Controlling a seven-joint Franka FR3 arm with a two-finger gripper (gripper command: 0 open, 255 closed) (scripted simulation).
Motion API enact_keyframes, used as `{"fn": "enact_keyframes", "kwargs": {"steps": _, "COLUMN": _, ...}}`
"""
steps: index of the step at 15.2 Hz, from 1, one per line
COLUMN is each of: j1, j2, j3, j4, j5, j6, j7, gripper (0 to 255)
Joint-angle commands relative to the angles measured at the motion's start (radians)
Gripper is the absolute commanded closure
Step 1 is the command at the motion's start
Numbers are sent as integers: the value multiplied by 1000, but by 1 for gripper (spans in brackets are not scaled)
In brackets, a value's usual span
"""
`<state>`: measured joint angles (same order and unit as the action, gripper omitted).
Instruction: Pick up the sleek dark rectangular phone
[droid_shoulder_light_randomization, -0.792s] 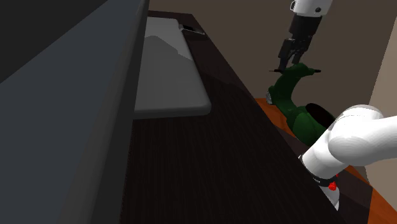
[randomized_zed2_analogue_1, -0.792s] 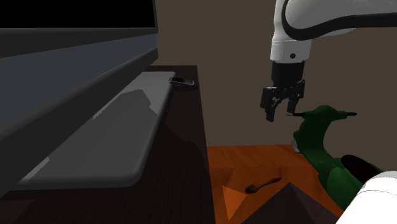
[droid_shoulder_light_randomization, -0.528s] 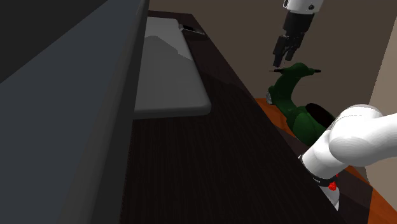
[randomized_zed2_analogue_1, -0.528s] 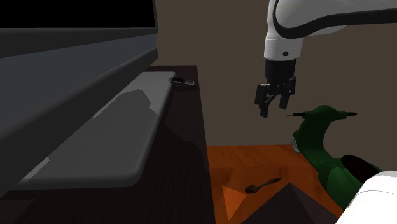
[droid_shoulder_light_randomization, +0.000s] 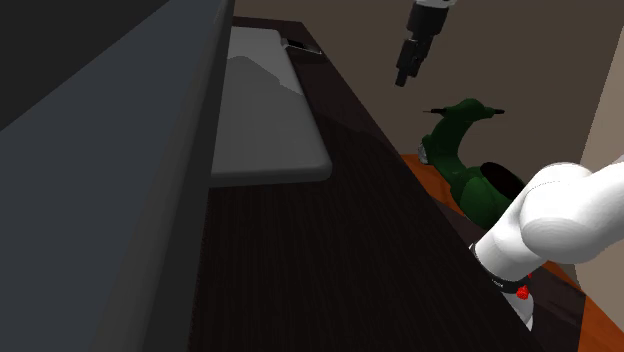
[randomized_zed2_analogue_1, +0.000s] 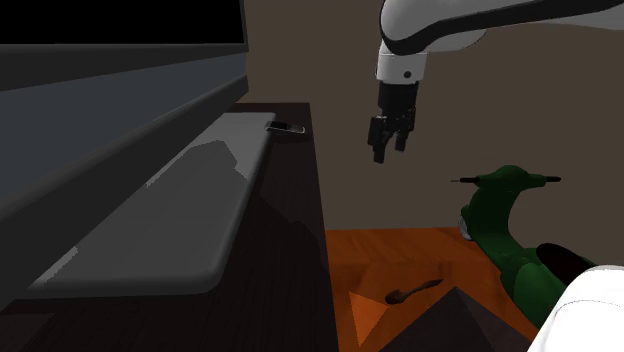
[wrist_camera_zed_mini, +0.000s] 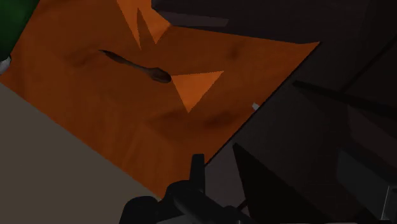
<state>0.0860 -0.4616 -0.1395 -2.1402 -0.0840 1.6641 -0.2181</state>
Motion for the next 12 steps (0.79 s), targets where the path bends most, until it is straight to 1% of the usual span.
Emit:
{"fn": "enact_keyframes", "kwargs": {"steps": 1, "j1": 18, "j2": 62, "j3": -11, "j4": 58, "j5": 9, "j6": 21, "j7": -58, "gripper": 0}}
{"fn": "enact_keyframes", "kwargs": {"steps": 7, "j1": 64, "j2": 256, "j3": -29, "j4": 261, "j5": 55, "j6": 58, "j7": -221, "gripper": 0}}
{"fn": "enact_keyframes", "kwargs": {"steps": 12, "j1": 90, "j2": 416, "j3": -29, "j4": 459, "j5": 105, "j6": 55, "j7": -351, "gripper": 0}}
